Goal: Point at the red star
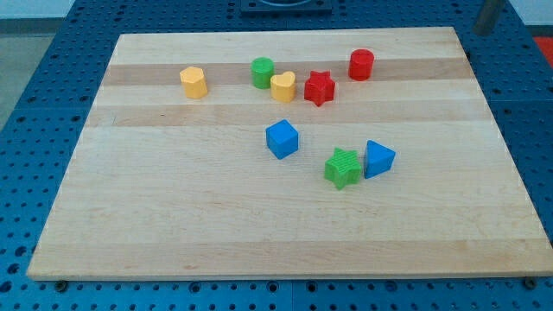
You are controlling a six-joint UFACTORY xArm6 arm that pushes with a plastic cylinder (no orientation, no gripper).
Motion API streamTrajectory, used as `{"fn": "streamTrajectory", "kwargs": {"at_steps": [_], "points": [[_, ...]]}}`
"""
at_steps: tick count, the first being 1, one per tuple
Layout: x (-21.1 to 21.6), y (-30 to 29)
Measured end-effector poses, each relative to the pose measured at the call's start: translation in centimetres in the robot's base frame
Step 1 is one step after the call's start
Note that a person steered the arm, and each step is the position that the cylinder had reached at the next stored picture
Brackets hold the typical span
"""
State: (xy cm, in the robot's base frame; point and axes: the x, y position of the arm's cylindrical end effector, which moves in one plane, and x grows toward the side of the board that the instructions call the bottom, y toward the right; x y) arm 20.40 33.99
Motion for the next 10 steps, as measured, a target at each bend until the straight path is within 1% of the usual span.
{"fn": "streamTrajectory", "kwargs": {"at_steps": [1, 2, 3, 5, 7, 9, 10], "points": [[0.0, 0.0], [0.0, -2.3], [0.0, -6.0], [1.9, -13.1], [2.4, -20.7], [4.2, -25.9], [5.6, -27.2]]}}
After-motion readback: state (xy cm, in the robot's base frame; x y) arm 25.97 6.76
